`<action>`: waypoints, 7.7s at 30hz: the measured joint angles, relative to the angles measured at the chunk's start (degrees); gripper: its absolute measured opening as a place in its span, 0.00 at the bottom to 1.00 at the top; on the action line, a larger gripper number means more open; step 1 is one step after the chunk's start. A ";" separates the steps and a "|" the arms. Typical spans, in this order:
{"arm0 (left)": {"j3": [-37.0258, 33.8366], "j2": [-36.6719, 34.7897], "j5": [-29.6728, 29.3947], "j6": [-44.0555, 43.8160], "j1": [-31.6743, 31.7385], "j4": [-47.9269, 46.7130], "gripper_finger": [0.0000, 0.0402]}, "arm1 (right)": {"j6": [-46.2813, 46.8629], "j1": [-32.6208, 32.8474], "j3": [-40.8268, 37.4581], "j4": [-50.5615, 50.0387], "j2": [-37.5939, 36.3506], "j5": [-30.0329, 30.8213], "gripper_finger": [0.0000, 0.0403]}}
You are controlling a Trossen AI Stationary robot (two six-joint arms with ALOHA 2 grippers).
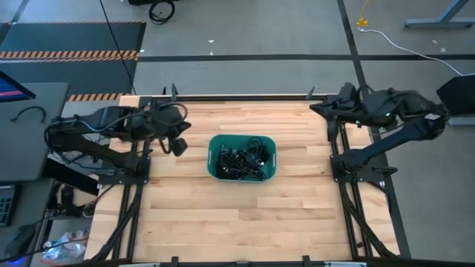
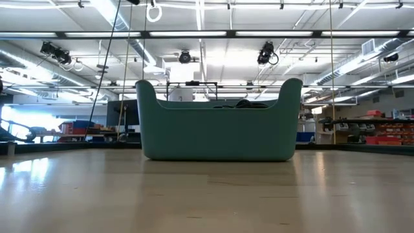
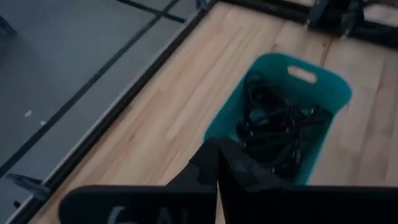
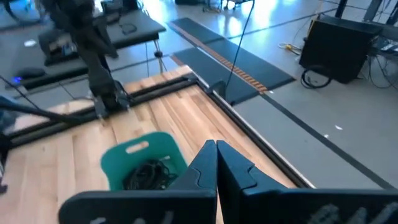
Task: Pick and place USB-C Cables
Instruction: Adjust the green bin
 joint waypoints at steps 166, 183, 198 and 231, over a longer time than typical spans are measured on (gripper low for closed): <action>-79.56 -50.85 36.88 16.97 4.98 74.01 0.05 | -17.71 0.03 -66.25 37.41 -53.15 -51.68 0.04; -79.52 -50.85 36.88 16.43 4.98 75.56 0.05 | -16.82 0.01 -82.12 55.82 -53.16 -47.11 0.04; -79.49 -50.83 36.35 15.57 4.98 73.10 0.05 | -21.61 -2.74 -84.37 55.73 -52.91 -34.61 0.04; -81.31 -50.81 34.07 18.54 4.98 77.78 0.05 | -22.38 -4.45 -84.37 55.66 -50.53 -35.03 0.04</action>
